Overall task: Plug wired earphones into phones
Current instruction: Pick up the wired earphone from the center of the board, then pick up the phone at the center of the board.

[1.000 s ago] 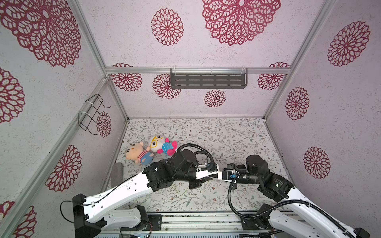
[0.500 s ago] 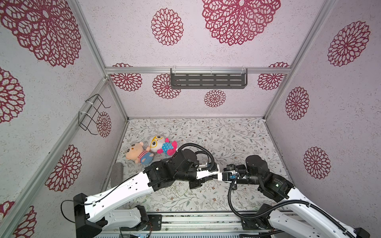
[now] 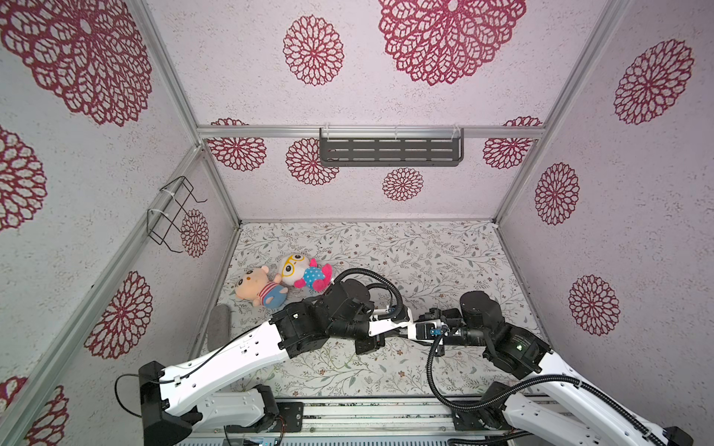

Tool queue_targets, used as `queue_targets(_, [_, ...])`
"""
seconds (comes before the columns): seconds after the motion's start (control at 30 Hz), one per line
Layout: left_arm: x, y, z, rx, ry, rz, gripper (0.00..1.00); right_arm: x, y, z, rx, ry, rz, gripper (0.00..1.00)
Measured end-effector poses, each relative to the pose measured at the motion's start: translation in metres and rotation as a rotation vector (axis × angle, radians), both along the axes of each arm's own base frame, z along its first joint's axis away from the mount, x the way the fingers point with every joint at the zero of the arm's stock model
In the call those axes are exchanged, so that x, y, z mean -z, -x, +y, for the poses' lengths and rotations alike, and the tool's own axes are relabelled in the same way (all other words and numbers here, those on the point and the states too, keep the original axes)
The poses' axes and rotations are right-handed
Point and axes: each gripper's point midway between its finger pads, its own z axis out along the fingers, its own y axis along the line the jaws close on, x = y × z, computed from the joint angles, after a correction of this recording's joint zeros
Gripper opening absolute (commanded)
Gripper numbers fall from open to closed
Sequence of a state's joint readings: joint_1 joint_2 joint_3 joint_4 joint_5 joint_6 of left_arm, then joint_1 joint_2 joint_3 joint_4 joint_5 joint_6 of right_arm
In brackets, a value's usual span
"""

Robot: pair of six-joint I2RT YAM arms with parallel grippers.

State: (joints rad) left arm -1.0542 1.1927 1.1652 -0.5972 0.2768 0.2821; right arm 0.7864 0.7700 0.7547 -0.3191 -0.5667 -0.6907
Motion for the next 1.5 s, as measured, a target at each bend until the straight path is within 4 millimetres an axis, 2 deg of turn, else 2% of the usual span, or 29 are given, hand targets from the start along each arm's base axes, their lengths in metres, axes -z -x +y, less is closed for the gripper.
queue_targets(0.03, [-0.001,-0.002,-0.001,-0.006,0.008,0.001,0.0,-0.001,-0.002,0.0,0.011,-0.002,-0.004,0.41])
queue_targets(0.1, [-0.002,-0.008,-0.001,-0.03,0.032,0.019,0.0,-0.001,-0.007,-0.002,0.043,0.001,-0.013,0.63])
queue_targets(0.13, [-0.003,-0.016,-0.001,-0.058,0.06,0.043,0.0,-0.001,-0.01,-0.004,0.065,0.008,-0.017,0.72])
queue_targets(0.17, [-0.001,-0.027,0.002,-0.099,0.079,0.069,0.0,0.001,-0.015,-0.006,0.099,0.021,-0.024,0.76])
queue_targets(0.37, [0.009,-0.109,0.029,-0.401,0.252,0.325,0.0,0.025,-0.043,-0.032,0.248,0.222,-0.13,0.82])
queue_targets(0.47, [0.025,-0.141,0.039,-0.521,0.3,0.454,0.0,0.054,-0.056,-0.047,0.279,0.42,-0.155,0.84])
queue_targets(0.53, [0.036,-0.152,0.043,-0.567,0.321,0.527,0.0,0.082,-0.064,-0.059,0.281,0.566,-0.138,0.85])
queue_targets(0.63, [0.051,-0.155,0.049,-0.611,0.356,0.618,0.0,0.126,-0.078,-0.084,0.279,0.776,-0.071,0.88])
queue_targets(0.73, [0.058,-0.158,0.056,-0.655,0.374,0.68,0.0,0.156,-0.094,-0.113,0.3,0.91,-0.024,0.89])
queue_targets(0.8, [0.053,-0.161,0.057,-0.668,0.401,0.693,0.0,0.168,-0.103,-0.128,0.309,0.972,0.002,0.89])
queue_targets(0.87, [0.046,-0.164,0.06,-0.677,0.437,0.695,0.0,0.182,-0.112,-0.14,0.305,1.032,0.034,0.98])
queue_targets(0.97, [0.038,-0.164,0.062,-0.681,0.473,0.708,0.0,0.2,-0.124,-0.153,0.286,1.099,0.072,0.99])
queue_targets(1.07, [0.036,-0.163,0.06,-0.672,0.483,0.732,0.0,0.212,-0.138,-0.159,0.28,1.128,0.111,0.99])
queue_targets(1.23, [0.036,-0.162,0.06,-0.669,0.484,0.743,0.0,0.222,-0.16,-0.159,0.253,1.154,0.132,0.99])
queue_targets(1.33, [0.037,-0.161,0.06,-0.672,0.479,0.745,0.0,0.225,-0.164,-0.159,0.231,1.169,0.145,0.99])
queue_targets(1.5, [0.034,-0.159,0.063,-0.674,0.477,0.731,0.0,0.227,-0.158,-0.161,0.212,1.179,0.18,0.99])
